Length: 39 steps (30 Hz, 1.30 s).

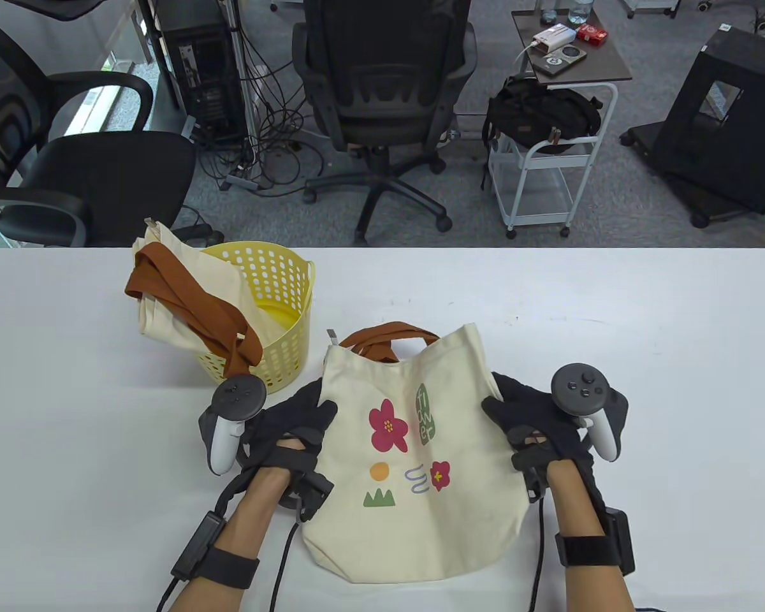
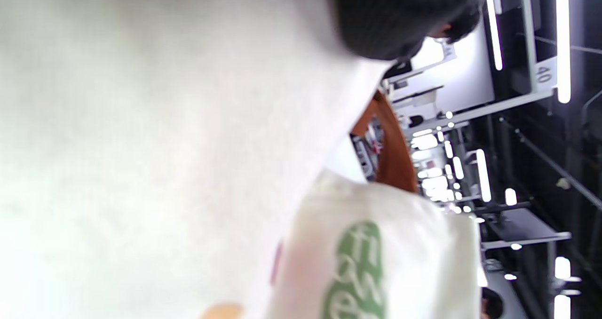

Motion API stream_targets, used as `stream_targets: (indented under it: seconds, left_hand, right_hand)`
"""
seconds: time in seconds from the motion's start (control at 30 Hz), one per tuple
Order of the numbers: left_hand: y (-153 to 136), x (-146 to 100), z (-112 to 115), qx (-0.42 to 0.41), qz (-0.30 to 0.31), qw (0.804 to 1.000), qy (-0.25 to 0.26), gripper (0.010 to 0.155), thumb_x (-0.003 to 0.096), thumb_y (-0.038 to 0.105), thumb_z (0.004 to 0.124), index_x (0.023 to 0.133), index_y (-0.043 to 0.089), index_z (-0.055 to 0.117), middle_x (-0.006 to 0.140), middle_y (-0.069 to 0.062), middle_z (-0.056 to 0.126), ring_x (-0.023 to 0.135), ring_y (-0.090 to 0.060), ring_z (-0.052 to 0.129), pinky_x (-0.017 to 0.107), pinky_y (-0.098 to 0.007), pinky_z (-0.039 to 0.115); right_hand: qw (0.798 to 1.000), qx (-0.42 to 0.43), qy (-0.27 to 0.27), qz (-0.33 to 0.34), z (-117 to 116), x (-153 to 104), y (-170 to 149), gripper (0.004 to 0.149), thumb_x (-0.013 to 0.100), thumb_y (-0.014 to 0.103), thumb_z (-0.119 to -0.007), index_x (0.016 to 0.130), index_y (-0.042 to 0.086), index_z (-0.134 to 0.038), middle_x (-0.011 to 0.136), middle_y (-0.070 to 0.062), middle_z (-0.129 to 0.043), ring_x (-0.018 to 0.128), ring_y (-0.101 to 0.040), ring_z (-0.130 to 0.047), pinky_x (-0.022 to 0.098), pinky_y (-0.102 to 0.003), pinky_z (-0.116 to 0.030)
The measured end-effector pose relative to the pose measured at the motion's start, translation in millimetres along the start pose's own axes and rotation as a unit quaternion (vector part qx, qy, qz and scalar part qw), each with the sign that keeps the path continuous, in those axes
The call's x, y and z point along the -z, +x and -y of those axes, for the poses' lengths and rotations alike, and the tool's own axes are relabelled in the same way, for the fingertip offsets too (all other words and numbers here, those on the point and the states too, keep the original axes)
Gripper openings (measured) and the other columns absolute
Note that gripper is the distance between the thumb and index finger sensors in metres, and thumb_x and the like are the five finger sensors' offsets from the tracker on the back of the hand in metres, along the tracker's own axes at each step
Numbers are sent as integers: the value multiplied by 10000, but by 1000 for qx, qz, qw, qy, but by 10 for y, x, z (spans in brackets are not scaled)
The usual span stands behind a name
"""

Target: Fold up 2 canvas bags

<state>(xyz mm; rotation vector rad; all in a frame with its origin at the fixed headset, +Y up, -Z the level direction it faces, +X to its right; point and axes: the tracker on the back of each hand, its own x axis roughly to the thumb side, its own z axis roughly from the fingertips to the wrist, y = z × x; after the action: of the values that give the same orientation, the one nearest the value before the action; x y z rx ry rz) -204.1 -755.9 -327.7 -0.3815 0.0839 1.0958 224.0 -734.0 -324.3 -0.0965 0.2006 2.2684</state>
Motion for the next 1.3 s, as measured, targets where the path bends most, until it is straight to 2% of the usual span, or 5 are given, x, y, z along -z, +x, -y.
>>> stream_targets:
  seconds: [0.27, 0.6, 0.73, 1.07, 1.3]
  left_hand:
    - [-95, 110, -2, 149, -39, 988, 28, 556, 446, 282, 829, 966, 156, 676, 775, -64, 933, 523, -281, 1109, 368, -371, 957]
    - [-3, 143, 223, 369, -63, 924, 83, 594, 430, 341, 848, 968, 167, 667, 735, -27, 962, 429, -220, 1099, 339, -333, 942]
    - [-28, 172, 252, 379, -71, 918, 87, 625, 427, 383, 850, 981, 178, 645, 740, -13, 949, 406, -190, 1080, 343, -322, 930]
    - [80, -58, 225, 441, -58, 893, 71, 768, 422, 486, 810, 1043, 180, 478, 1043, -120, 648, 859, -407, 876, 625, -518, 776]
    - [-35, -626, 330, 481, 112, 863, -104, 756, 412, 529, 782, 1059, 274, 485, 1153, -43, 412, 1107, -408, 476, 783, -632, 438]
  right_hand:
    - [971, -217, 13, -96, -110, 45, -143, 481, 437, 321, -912, 886, 174, -824, 702, -34, -1055, 474, -195, -1075, 302, -330, -930]
    - [898, -427, -27, -107, -328, -36, 125, 510, 429, 376, -916, 899, 206, -813, 703, -1, -1038, 528, -196, -1041, 358, -350, -901]
    - [853, -507, 4, -125, -418, -51, 147, 698, 424, 524, -855, 1022, 241, -635, 984, -57, -823, 808, -301, -897, 555, -445, -805]
    - [892, -418, 54, -161, -245, 20, -141, 794, 413, 588, -808, 1068, 248, -516, 1163, -120, -461, 1007, -420, -618, 687, -544, -659]
    - [891, -419, 56, -166, -263, 23, -147, 795, 418, 587, -802, 1072, 250, -500, 1167, -119, -442, 1019, -421, -593, 697, -554, -643]
